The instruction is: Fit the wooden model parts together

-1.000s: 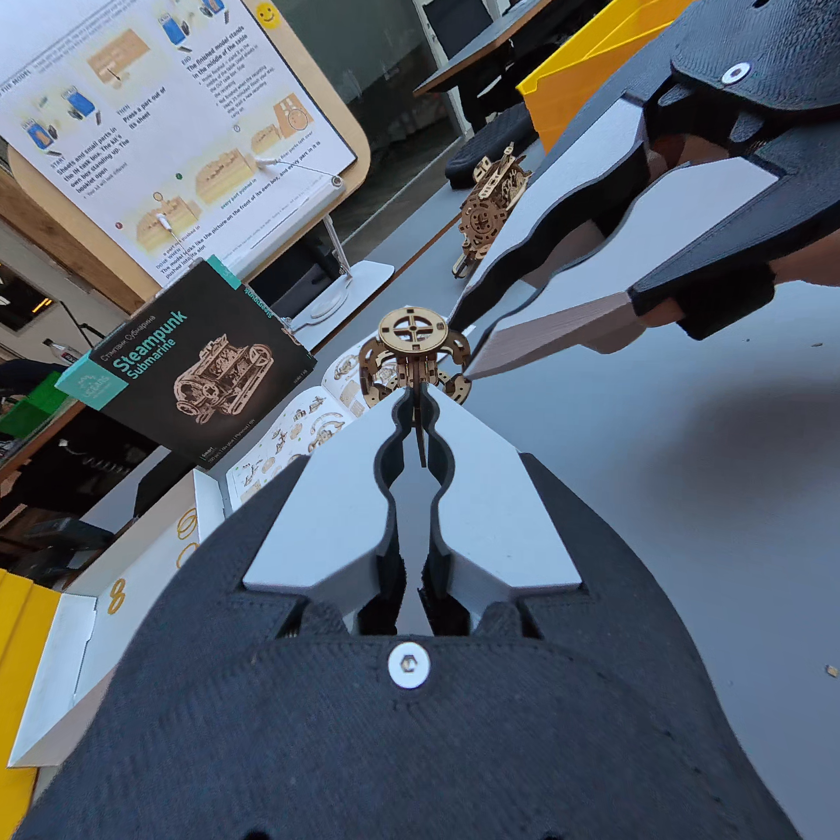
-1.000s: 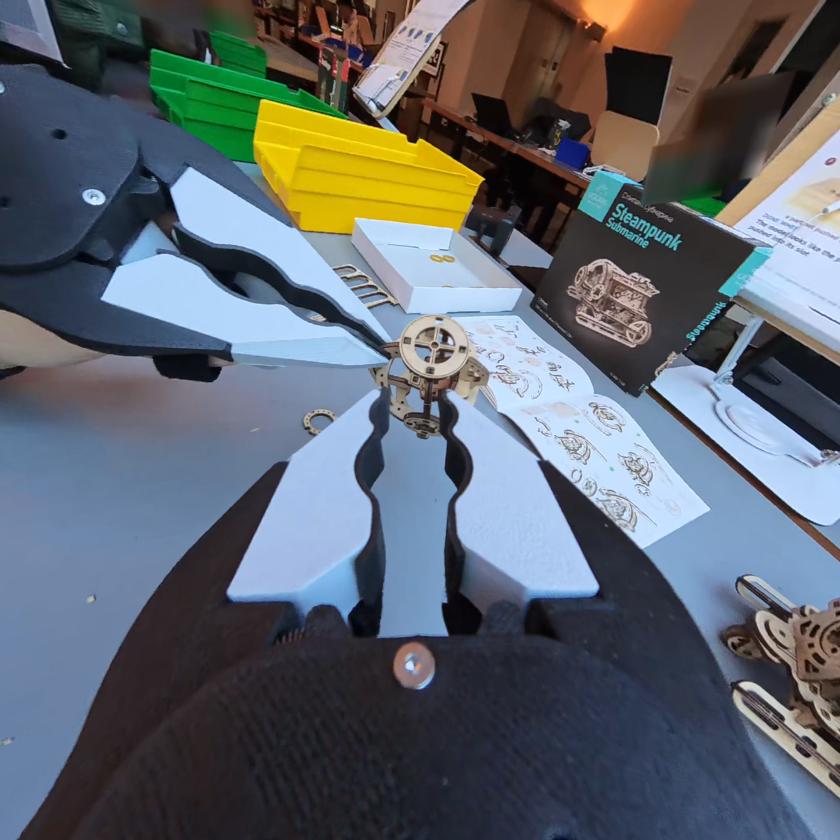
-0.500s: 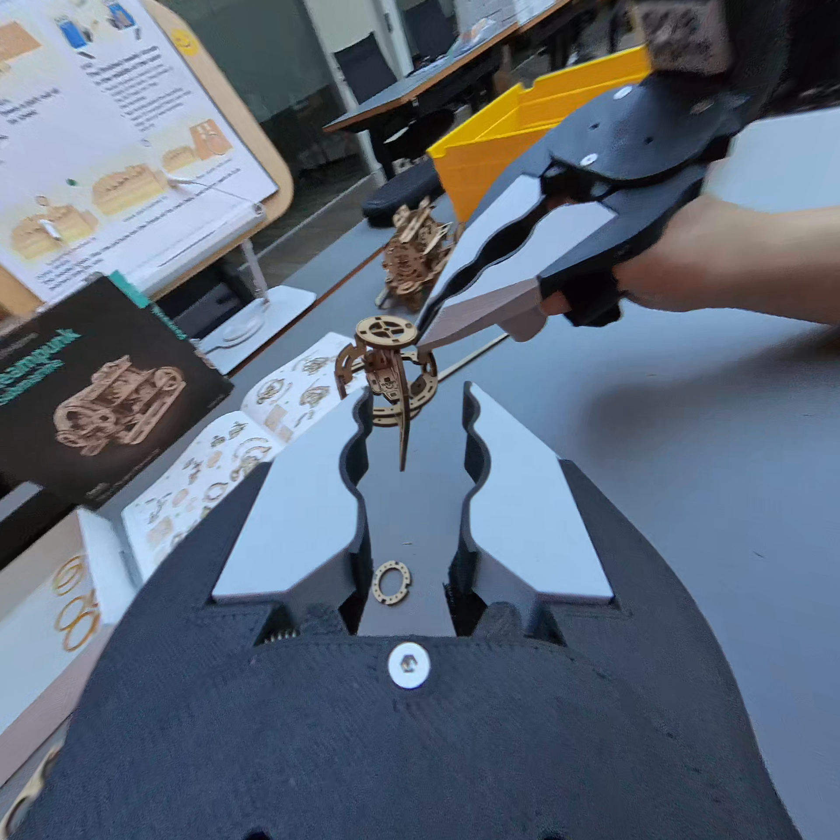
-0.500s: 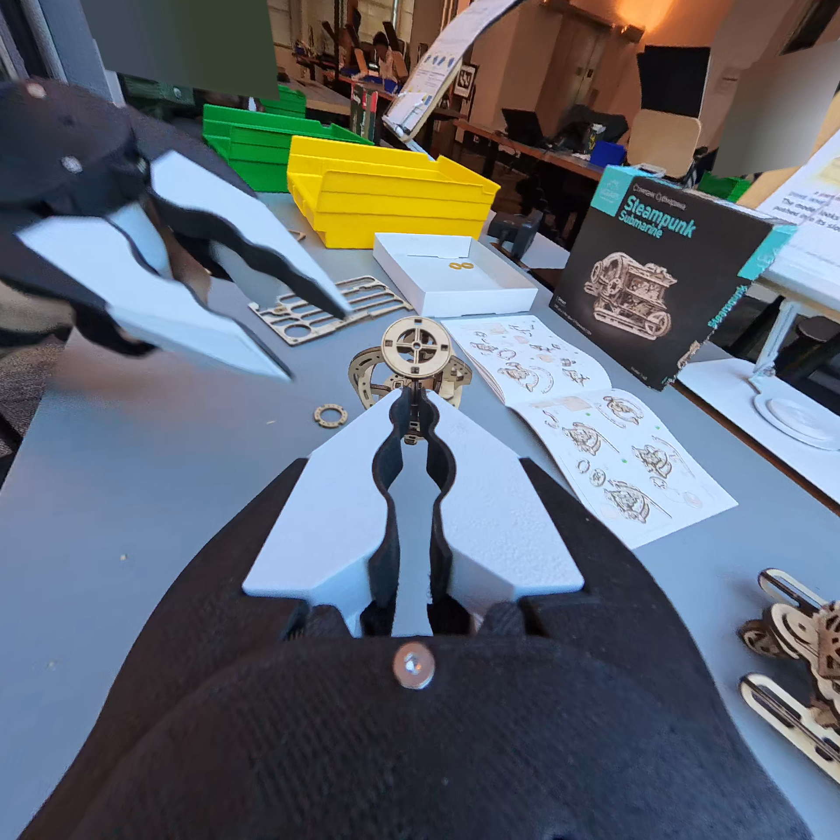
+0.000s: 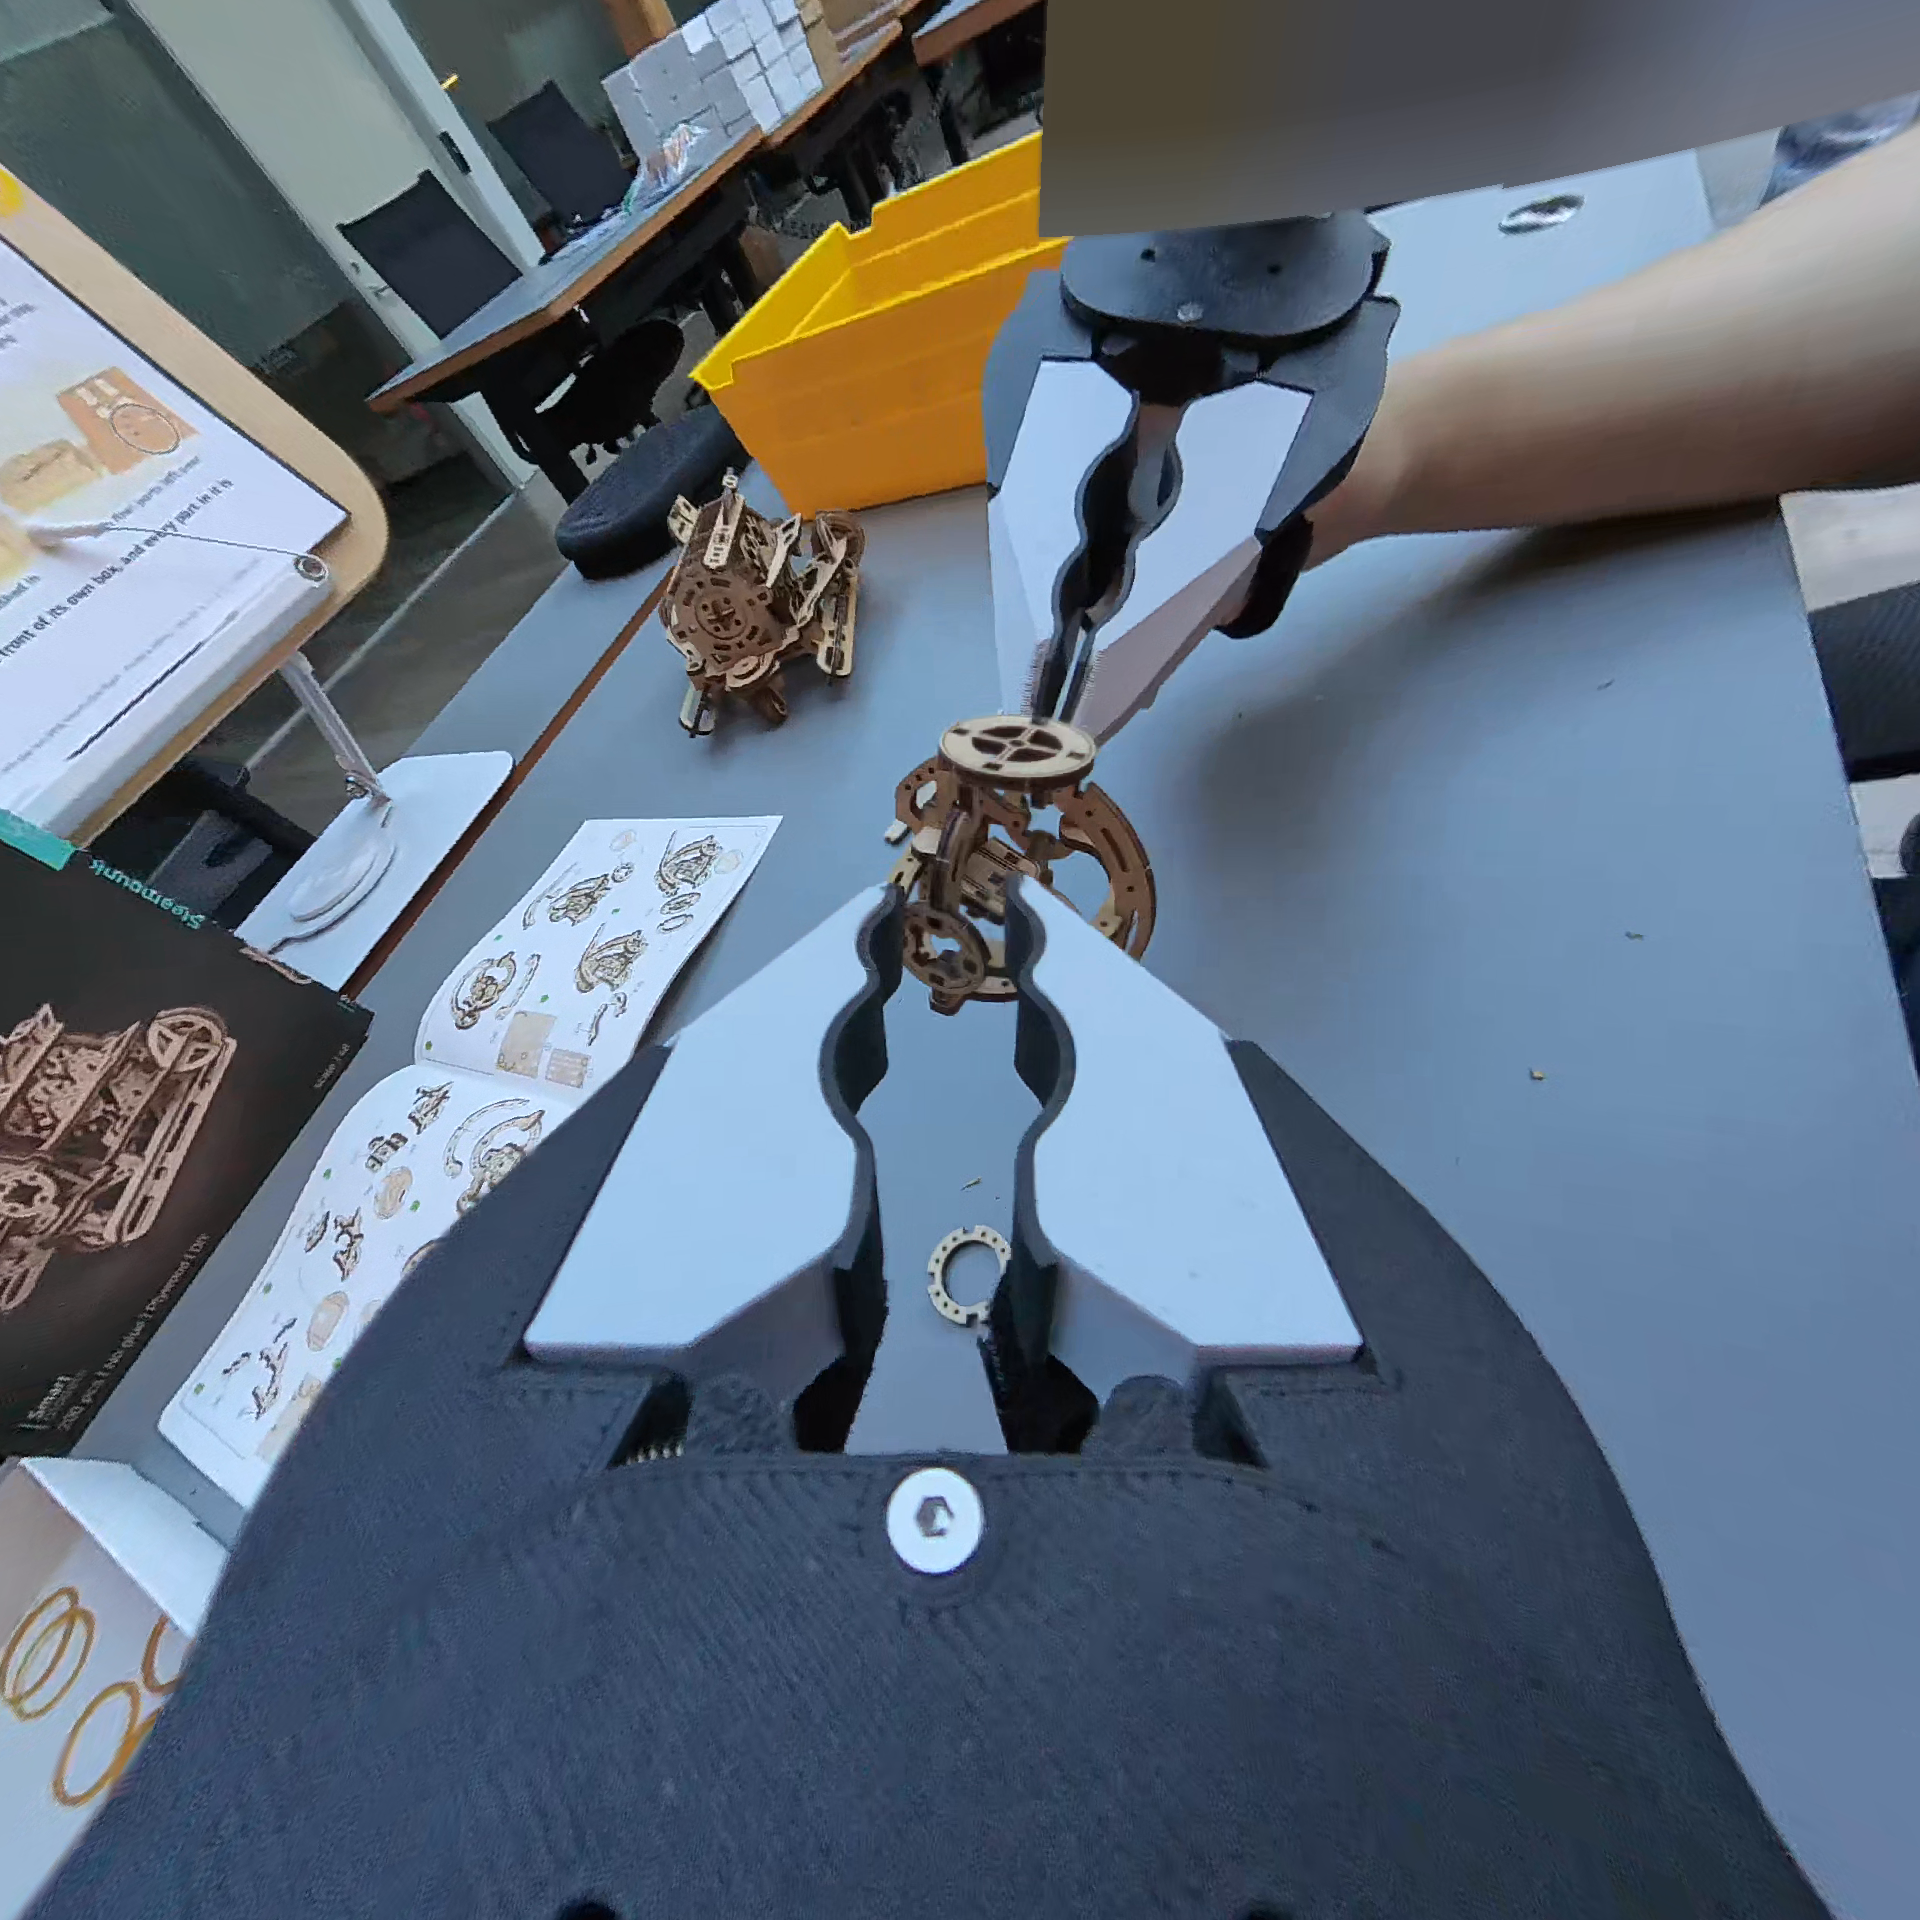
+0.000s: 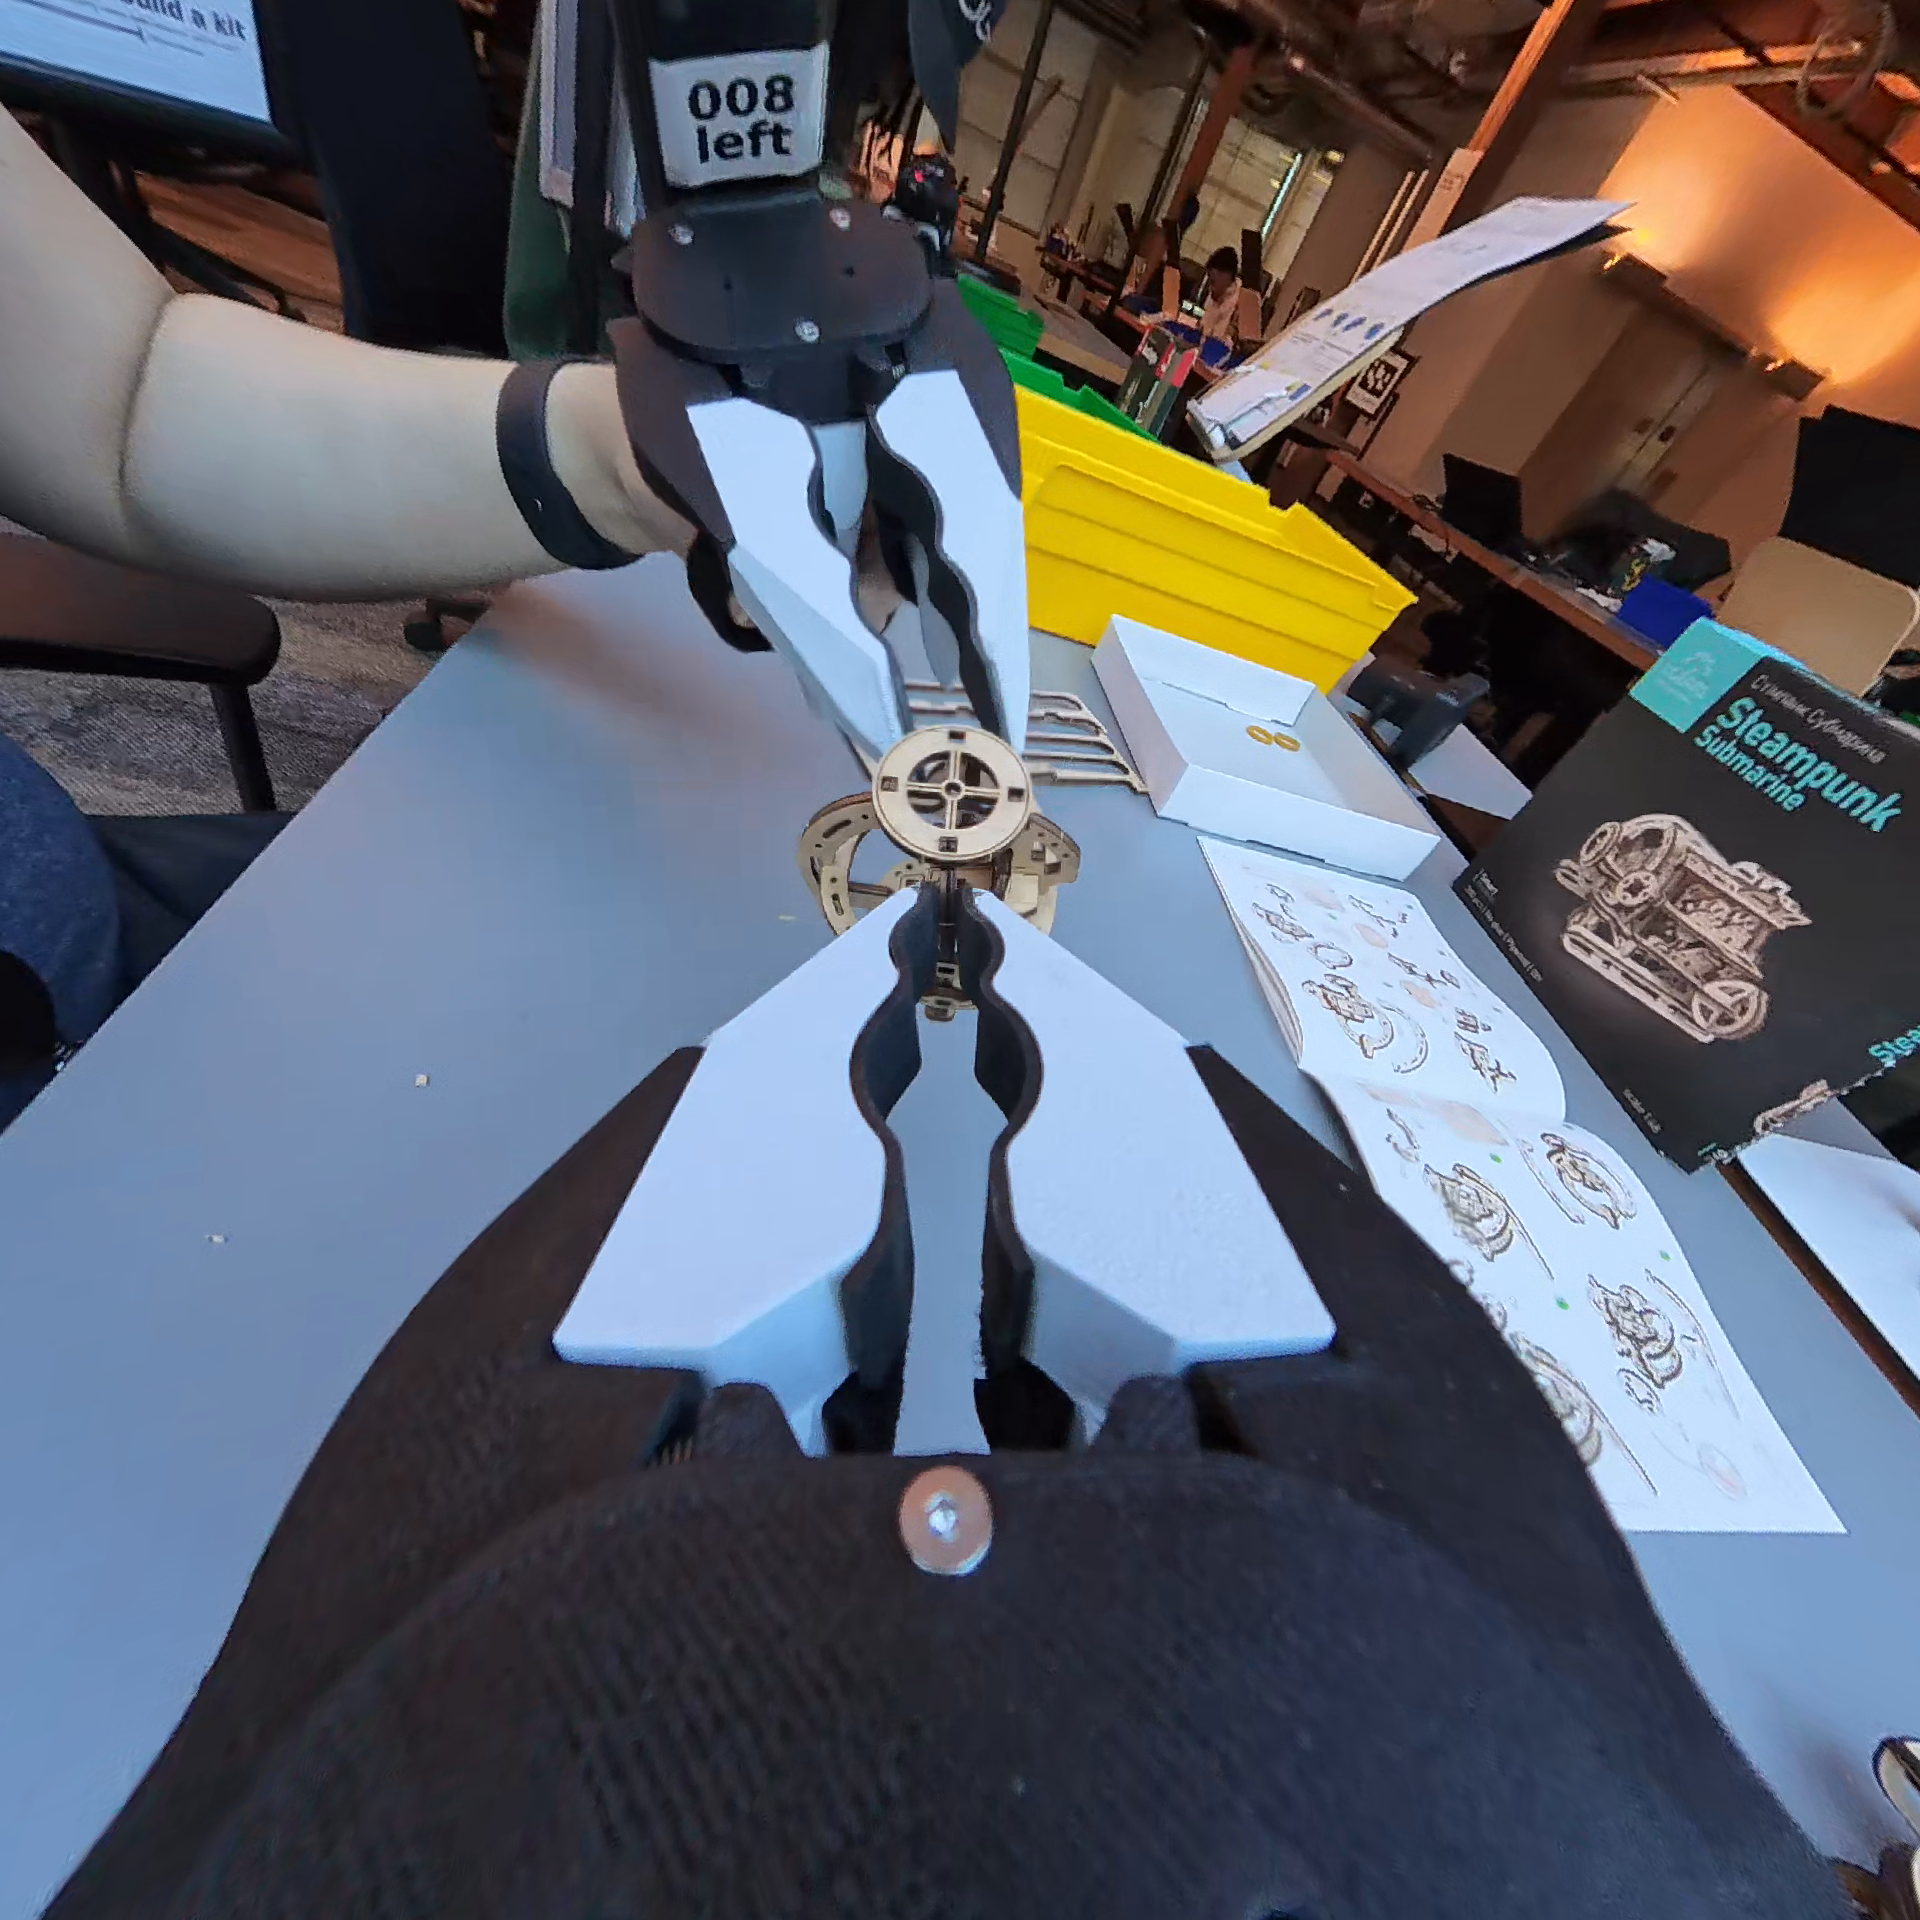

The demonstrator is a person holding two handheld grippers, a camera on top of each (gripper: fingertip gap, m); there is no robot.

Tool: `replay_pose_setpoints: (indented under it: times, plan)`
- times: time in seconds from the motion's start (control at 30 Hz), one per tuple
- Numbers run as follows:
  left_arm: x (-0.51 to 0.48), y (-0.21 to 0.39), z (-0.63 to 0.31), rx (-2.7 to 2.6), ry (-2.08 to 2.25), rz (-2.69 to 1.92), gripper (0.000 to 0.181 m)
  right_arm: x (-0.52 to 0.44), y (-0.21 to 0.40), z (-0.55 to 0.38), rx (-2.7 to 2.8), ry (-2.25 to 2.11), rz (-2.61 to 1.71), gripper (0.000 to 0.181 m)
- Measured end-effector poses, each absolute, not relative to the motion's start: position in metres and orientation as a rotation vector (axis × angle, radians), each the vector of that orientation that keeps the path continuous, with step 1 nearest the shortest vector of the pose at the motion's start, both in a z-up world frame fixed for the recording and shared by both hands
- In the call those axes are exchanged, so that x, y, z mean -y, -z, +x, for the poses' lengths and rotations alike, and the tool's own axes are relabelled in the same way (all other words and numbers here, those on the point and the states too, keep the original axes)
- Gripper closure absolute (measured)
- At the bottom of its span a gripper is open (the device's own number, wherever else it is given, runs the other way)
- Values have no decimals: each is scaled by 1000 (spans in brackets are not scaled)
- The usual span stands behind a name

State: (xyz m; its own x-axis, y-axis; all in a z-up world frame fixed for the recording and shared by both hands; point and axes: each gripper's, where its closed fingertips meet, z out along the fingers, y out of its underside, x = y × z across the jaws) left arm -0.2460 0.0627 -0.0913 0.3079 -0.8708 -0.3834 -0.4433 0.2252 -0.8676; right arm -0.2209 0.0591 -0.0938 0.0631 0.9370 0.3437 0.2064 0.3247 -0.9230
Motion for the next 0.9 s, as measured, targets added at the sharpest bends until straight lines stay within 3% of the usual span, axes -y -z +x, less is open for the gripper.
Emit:
replay_pose_setpoints:
  times: [0.63,0.73,0.9]
  plan:
    - [-62,113,-243,-1410,384,-1328,179,-59,110,-223,1483,-786,-1145,179]
    - [-69,111,-248,-1367,326,-1349,181,-69,104,-217,1435,-768,-1191,154]
    - [-78,114,-252,-1336,217,-1406,181,-77,78,-219,1201,-1007,-1301,141]
